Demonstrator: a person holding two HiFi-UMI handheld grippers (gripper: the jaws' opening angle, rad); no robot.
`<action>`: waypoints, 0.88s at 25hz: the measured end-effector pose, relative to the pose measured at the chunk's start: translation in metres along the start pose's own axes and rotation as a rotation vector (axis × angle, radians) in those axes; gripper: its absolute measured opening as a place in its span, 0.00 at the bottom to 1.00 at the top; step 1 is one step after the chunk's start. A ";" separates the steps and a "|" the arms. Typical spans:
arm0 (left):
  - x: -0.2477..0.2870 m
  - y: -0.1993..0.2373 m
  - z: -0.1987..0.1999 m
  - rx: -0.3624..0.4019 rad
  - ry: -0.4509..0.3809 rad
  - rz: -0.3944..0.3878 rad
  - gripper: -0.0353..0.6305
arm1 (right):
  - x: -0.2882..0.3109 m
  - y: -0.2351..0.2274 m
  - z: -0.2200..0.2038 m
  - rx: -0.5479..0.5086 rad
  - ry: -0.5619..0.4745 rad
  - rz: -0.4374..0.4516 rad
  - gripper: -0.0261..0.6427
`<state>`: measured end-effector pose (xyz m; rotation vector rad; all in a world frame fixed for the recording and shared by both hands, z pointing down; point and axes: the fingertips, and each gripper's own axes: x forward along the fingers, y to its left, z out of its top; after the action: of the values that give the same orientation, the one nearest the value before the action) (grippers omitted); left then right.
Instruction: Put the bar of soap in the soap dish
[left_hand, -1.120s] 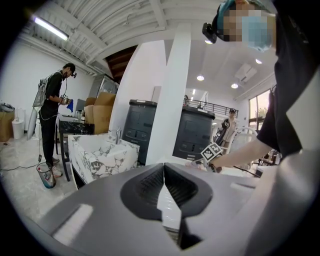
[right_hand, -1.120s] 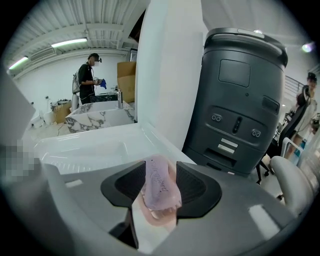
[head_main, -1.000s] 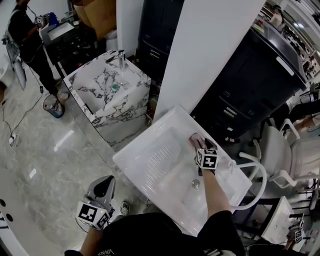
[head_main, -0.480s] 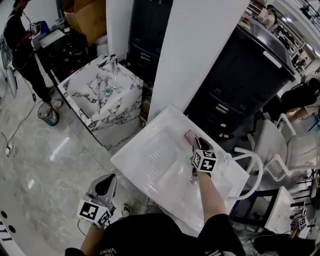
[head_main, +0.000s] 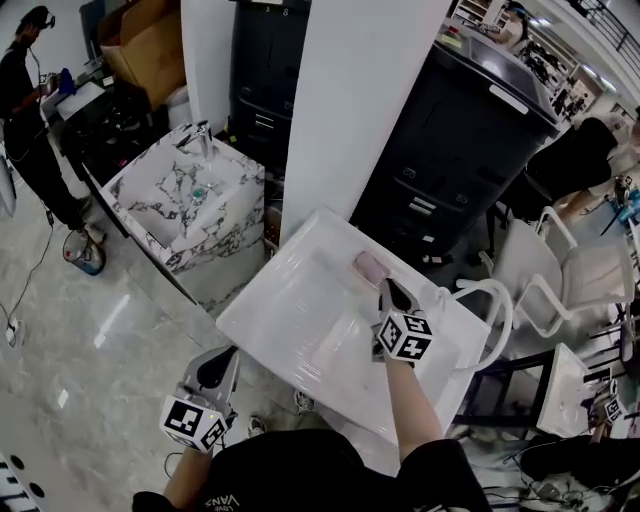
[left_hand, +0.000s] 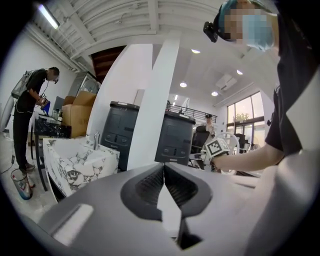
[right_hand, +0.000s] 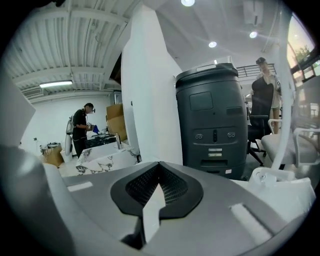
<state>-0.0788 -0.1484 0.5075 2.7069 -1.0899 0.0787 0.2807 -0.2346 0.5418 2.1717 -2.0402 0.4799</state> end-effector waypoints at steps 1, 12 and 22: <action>0.000 -0.002 0.001 0.003 0.000 -0.011 0.13 | -0.007 0.001 0.001 0.012 -0.011 -0.003 0.04; -0.003 -0.020 -0.005 0.012 0.004 -0.137 0.13 | -0.079 0.018 -0.004 0.069 -0.100 -0.021 0.04; -0.013 -0.030 -0.005 0.036 0.011 -0.228 0.13 | -0.137 0.051 -0.007 0.092 -0.161 -0.026 0.04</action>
<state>-0.0671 -0.1174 0.5046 2.8385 -0.7776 0.0758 0.2238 -0.1068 0.4996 2.3584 -2.1060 0.4161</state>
